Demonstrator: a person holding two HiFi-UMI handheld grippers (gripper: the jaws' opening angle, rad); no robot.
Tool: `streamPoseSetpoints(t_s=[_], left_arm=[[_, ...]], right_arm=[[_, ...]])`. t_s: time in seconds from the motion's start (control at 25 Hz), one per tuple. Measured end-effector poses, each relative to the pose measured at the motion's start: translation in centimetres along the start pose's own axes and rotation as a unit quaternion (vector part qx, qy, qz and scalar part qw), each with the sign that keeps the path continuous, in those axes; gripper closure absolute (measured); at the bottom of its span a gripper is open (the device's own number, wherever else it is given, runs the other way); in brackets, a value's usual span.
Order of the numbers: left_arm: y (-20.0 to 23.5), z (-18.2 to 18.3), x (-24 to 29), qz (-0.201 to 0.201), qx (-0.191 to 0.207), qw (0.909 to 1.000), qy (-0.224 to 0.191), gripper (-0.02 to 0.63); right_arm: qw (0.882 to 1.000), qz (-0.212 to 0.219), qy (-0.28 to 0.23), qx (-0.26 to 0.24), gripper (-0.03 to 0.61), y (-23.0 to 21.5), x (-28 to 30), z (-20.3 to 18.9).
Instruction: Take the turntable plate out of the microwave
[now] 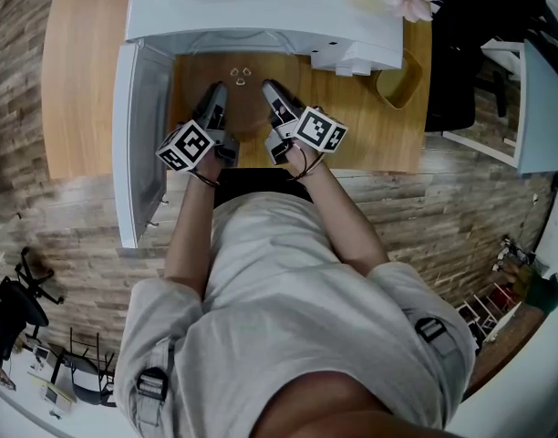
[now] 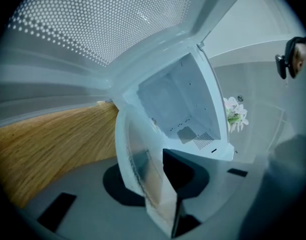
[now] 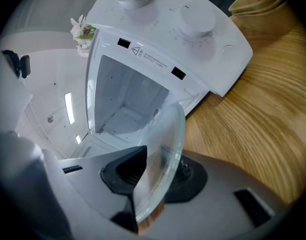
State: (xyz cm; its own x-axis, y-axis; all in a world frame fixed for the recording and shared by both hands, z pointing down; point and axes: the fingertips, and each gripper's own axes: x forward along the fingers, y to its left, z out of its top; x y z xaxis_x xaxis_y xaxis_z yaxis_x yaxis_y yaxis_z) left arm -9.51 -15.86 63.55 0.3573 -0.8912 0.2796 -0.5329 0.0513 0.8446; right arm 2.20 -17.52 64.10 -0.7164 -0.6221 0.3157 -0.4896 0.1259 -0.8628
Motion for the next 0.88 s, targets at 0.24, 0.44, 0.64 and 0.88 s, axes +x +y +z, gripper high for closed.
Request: streamPoseSetpoints(t_s=[0.24,0.44,0.64,0.88], left_arm=[[0.4,-0.8,-1.5,0.011,0.005,0.9999,0.0,0.5],[0.1,-0.9,-1.4,0.002,0.002,1.0,-0.003,0.5],[0.1,-1.9,-3.5,0.01,0.003,0.9999,-0.002,0.499],[0.6,-3.3,-5.0,0.023,0.008,0.9997,0.006,0.499]], right_arm=[[1.0,0.003,0.003,-0.005,0.471,0.4,-1.0,-0.9],[1.0,0.004,0.005,-0.009,0.471,0.2,-0.9,-1.0],[1.0,0.007,0.005,-0.017,0.471,1.0,-2.6,-2.1],[1.0,0.004,0.0,-0.025,0.471,0.8,-4.3,-2.9]])
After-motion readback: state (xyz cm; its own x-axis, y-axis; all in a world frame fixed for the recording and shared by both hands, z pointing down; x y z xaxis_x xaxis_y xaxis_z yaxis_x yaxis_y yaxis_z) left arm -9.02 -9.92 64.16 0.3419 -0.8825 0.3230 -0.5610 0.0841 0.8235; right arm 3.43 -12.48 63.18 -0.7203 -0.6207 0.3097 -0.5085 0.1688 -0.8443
